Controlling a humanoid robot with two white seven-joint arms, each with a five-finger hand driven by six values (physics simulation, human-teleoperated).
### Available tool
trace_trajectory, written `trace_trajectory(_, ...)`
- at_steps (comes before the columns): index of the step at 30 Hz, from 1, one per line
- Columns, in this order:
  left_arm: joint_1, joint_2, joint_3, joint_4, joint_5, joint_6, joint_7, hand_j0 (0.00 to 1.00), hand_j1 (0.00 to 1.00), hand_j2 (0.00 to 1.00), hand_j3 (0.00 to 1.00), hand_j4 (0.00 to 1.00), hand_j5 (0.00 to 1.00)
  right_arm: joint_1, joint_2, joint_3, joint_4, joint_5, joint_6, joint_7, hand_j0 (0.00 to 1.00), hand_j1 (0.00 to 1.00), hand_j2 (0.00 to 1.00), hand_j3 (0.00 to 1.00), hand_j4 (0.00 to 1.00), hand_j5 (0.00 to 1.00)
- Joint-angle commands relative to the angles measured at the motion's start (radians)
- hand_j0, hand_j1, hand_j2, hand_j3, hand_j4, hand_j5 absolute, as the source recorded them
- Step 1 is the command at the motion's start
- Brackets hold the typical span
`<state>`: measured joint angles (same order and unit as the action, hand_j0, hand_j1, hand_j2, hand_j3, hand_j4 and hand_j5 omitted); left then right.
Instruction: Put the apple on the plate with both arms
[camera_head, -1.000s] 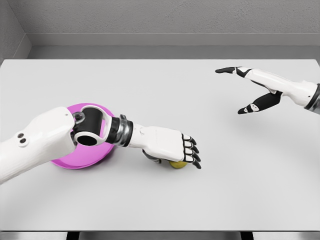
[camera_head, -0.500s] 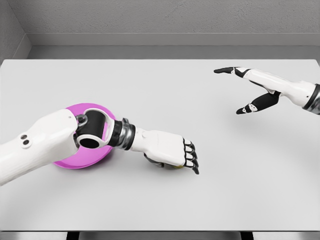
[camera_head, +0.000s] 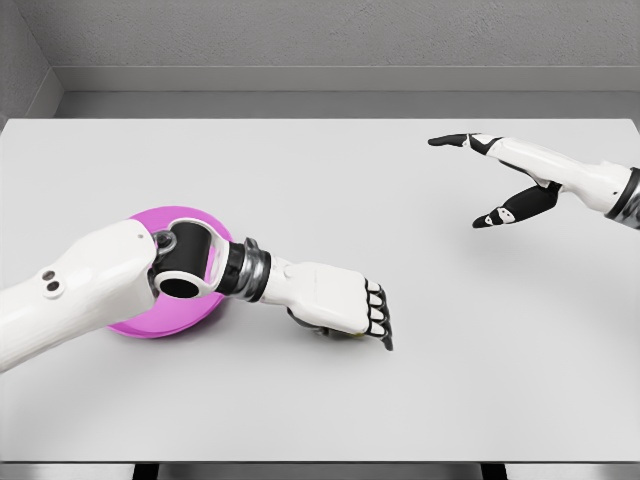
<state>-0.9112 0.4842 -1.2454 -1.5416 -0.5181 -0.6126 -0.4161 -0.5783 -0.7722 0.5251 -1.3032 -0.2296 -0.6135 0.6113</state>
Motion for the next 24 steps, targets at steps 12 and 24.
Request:
trace_trajectory(12, 0.0, 0.002, -0.003, -0.002, -0.003, 0.002, 0.0, 0.68, 0.68, 0.68, 0.68, 0.68, 0.68, 0.0, -0.001, -0.001, -0.001, -0.008, 0.003, 0.0, 1.0, 1.0, 1.0, 1.0, 1.0, 1.0)
trace_trajectory(24, 0.0, 0.002, -0.005, -0.002, -0.019, 0.002, -0.018, 0.51, 0.51, 0.51, 0.51, 0.51, 0.51, 0.0, -0.001, -0.001, -0.001, -0.008, 0.003, 0.0, 1.0, 1.0, 1.0, 1.0, 1.0, 1.0)
